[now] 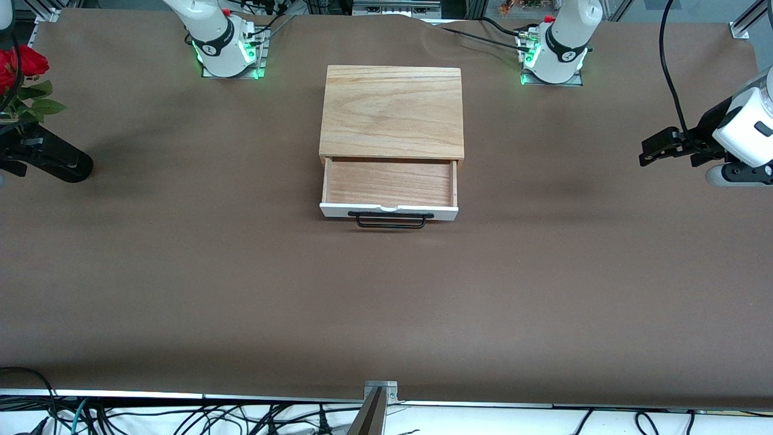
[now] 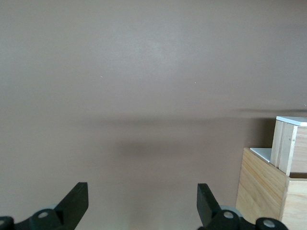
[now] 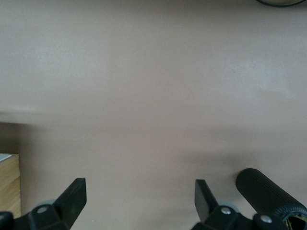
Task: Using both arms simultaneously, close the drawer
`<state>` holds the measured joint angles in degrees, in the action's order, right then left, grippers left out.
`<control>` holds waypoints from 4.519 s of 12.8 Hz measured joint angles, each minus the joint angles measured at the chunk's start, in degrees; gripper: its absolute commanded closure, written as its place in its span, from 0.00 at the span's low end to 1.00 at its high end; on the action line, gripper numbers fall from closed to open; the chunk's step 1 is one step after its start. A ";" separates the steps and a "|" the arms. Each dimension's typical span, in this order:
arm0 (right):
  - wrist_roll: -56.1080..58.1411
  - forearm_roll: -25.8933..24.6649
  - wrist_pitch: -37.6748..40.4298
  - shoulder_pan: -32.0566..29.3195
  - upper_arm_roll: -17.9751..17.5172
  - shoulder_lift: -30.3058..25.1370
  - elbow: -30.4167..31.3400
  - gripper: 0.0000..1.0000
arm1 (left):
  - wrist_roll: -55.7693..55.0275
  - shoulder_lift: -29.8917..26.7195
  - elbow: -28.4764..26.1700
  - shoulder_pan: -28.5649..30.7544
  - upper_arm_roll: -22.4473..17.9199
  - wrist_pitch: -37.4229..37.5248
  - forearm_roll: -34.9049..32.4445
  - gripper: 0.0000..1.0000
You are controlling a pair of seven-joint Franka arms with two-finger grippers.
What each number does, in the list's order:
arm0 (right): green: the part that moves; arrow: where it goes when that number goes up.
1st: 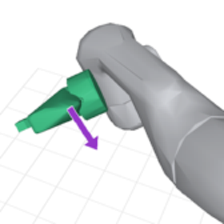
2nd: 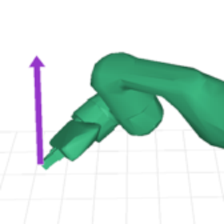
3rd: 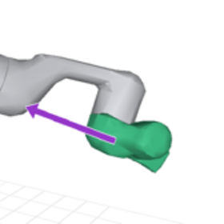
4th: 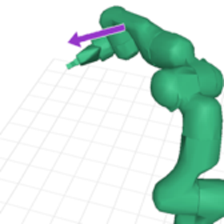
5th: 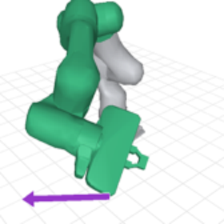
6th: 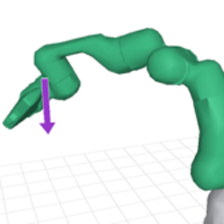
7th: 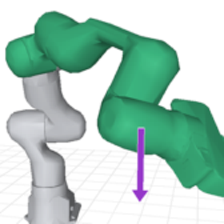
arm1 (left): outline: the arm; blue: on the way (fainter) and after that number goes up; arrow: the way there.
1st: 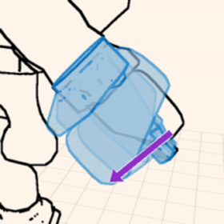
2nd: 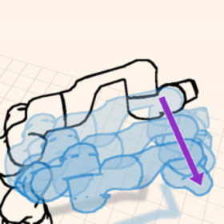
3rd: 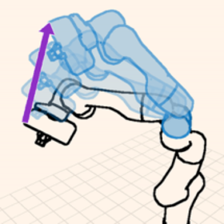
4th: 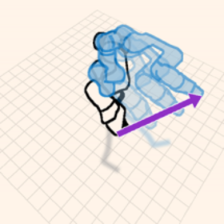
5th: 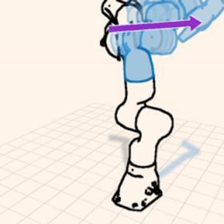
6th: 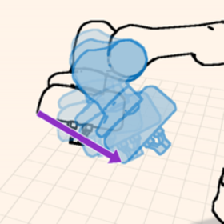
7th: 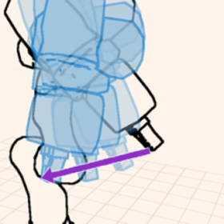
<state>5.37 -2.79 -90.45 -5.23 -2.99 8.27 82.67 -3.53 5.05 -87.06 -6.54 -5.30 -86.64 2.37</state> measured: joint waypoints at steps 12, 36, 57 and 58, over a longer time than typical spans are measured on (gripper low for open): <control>0.01 0.04 0.00 0.01 0.00 0.19 0.00 0.00 | 0.00 0.00 0.00 0.02 0.00 0.00 0.00 0.00; 0.01 0.19 -0.02 0.01 0.00 0.19 0.00 0.00 | 0.00 0.01 0.02 0.04 -0.02 0.00 0.00 0.00; -0.14 12.55 -16.26 9.94 -1.11 16.51 0.70 0.00 | 0.19 17.44 3.18 -8.34 3.86 -12.44 21.70 0.00; -0.22 12.64 -18.80 12.21 -1.18 18.21 0.74 0.00 | 0.23 19.52 3.32 -8.35 3.86 -14.76 23.04 0.00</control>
<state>5.15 9.86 -109.25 6.98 -4.17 26.49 83.41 -3.30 24.57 -83.74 -14.89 -1.44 -101.39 25.41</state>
